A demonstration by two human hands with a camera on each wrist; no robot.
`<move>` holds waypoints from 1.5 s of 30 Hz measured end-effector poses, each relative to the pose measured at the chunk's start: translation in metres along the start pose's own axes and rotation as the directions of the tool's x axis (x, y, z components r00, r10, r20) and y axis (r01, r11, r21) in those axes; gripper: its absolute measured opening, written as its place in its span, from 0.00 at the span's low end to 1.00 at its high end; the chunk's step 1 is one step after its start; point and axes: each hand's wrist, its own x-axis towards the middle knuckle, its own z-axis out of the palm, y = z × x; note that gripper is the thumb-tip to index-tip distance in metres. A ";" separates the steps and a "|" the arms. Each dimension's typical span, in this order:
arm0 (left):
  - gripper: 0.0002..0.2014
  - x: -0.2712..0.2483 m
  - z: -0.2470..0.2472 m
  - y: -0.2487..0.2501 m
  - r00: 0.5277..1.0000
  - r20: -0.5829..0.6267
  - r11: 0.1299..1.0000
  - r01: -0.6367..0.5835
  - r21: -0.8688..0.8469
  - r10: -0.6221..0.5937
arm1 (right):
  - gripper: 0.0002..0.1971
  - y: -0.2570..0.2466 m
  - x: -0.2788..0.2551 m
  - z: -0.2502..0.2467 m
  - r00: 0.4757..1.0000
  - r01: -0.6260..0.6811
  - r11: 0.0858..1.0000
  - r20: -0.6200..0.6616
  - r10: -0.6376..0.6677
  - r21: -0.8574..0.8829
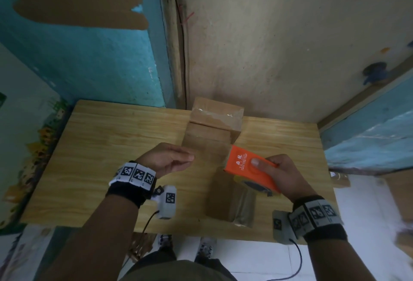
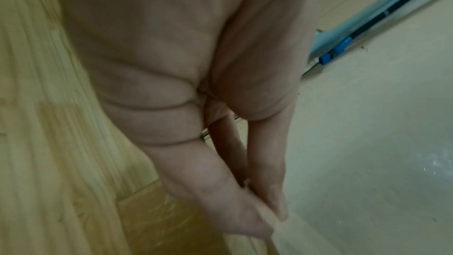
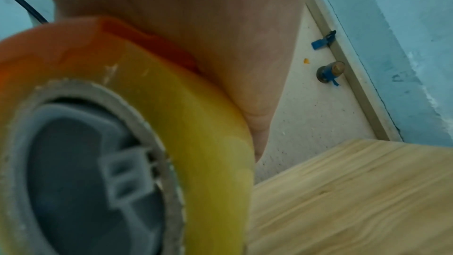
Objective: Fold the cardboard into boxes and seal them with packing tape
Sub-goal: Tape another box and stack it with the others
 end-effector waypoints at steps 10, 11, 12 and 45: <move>0.09 0.012 0.012 -0.029 0.995 -0.093 0.999 -0.047 -0.023 0.045 | 0.53 0.012 0.006 0.008 0.999 0.036 0.997 -0.018 -0.034 0.066; 0.08 0.015 0.011 -0.031 0.990 -0.129 0.999 -0.053 0.011 0.054 | 0.50 0.010 0.007 0.013 0.999 0.037 0.997 -0.009 -0.037 0.065; 0.06 0.018 0.009 -0.034 0.986 -0.156 0.997 -0.053 0.050 0.060 | 0.44 0.008 0.008 0.019 0.999 0.036 0.997 0.005 -0.036 0.064; 0.14 0.071 0.041 -0.100 0.960 -0.220 0.946 -0.100 0.310 0.173 | 0.39 -0.034 0.032 0.090 0.995 0.048 0.867 -0.053 -0.086 -0.495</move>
